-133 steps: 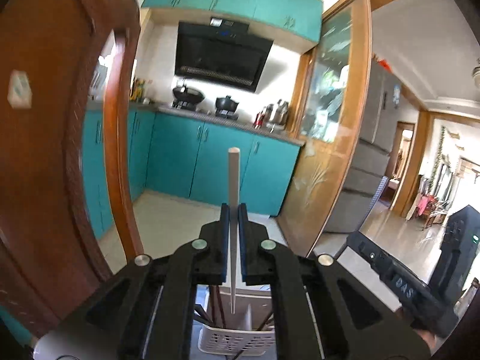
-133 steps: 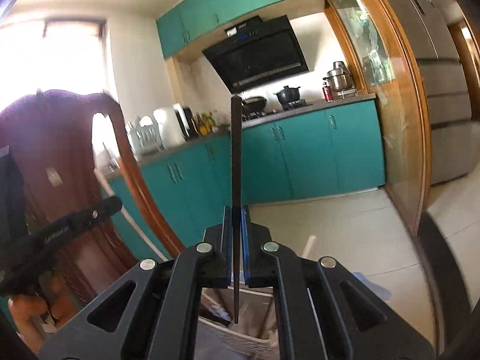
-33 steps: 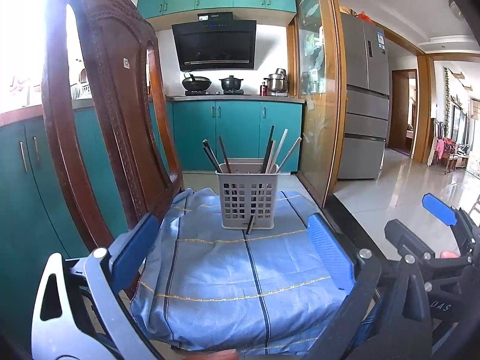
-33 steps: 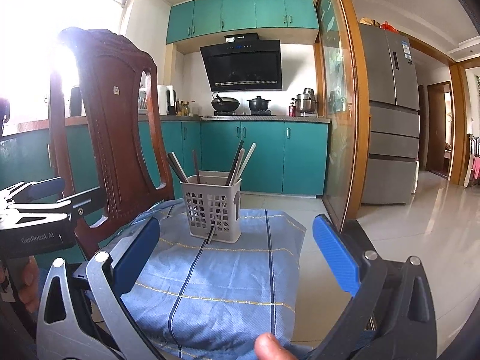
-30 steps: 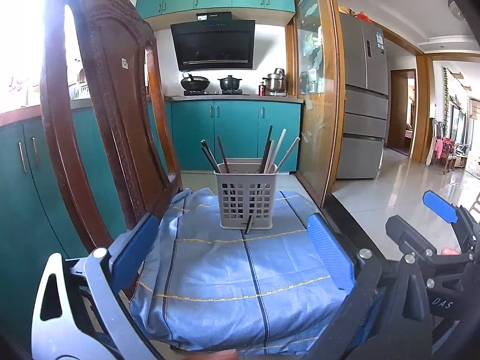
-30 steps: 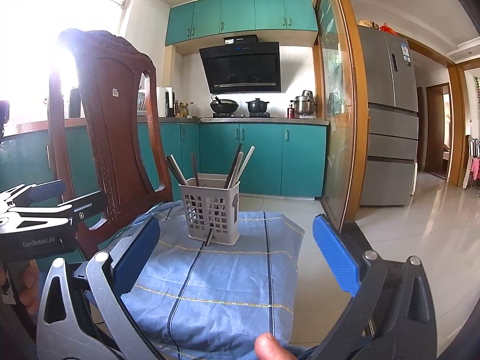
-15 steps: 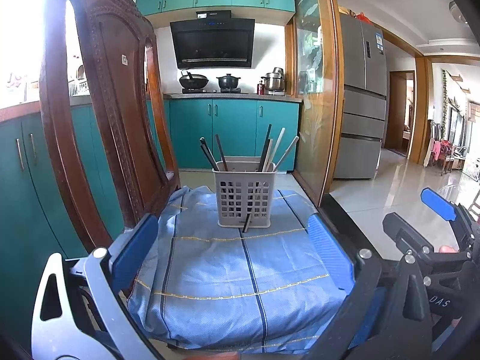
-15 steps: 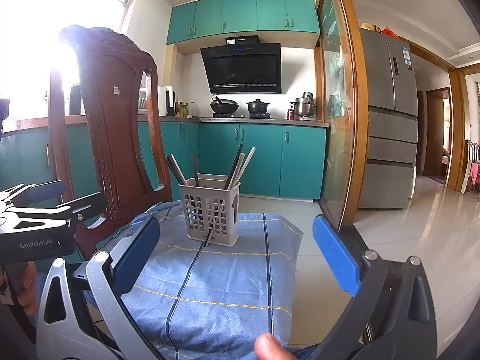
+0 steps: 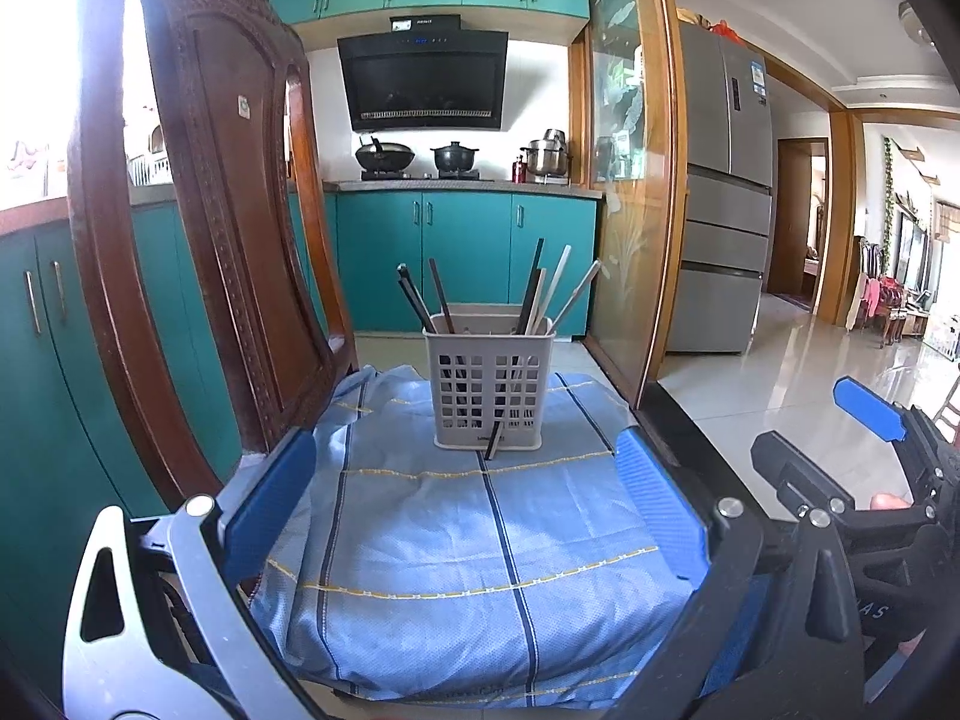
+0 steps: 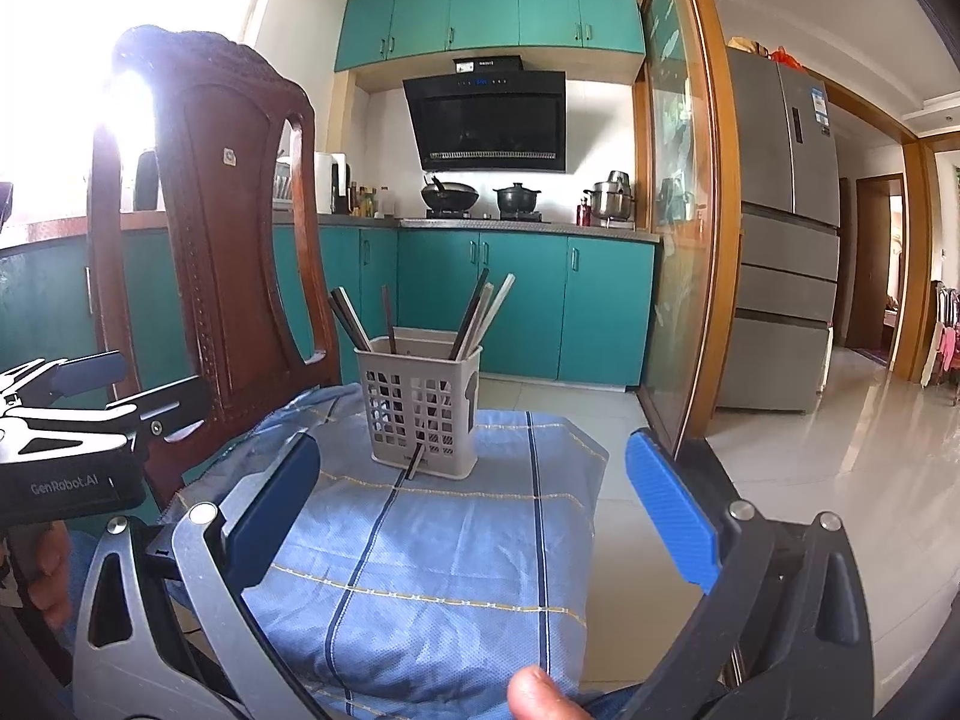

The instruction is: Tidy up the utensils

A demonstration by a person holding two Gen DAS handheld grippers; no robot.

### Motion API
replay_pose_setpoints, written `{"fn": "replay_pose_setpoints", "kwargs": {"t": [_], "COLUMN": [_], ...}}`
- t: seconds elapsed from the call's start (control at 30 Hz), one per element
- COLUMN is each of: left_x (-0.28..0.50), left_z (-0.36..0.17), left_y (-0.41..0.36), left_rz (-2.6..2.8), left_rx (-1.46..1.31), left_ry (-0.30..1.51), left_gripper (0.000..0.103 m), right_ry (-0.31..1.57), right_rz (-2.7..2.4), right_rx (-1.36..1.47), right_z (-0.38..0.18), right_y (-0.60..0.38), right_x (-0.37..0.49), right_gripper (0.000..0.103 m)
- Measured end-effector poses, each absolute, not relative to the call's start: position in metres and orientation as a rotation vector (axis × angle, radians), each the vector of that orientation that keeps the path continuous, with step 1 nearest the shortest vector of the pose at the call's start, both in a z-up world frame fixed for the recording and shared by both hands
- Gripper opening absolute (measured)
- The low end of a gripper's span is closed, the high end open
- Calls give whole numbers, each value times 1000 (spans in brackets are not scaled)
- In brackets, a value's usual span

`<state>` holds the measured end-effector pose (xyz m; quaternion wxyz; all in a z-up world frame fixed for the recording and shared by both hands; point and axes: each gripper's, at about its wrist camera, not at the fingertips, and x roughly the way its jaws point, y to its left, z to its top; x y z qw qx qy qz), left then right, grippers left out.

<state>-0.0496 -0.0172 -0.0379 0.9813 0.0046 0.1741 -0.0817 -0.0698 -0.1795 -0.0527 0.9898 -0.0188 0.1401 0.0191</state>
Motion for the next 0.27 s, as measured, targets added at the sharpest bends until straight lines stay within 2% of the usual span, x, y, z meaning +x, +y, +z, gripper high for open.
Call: {"fn": "replay_pose_setpoints", "kwargs": {"t": [0.27], "left_x": [-1], "left_z": [-62], "left_y": [-13], "left_rz": [-186], "left_rx": [-64], "left_ry": [489], "left_gripper": [99], "right_ry": [473], "right_rz": [-12], "right_rx": [-4], "right_z": [-78], "right_y": [-193], "right_x": [-22], "right_gripper": [100]}}
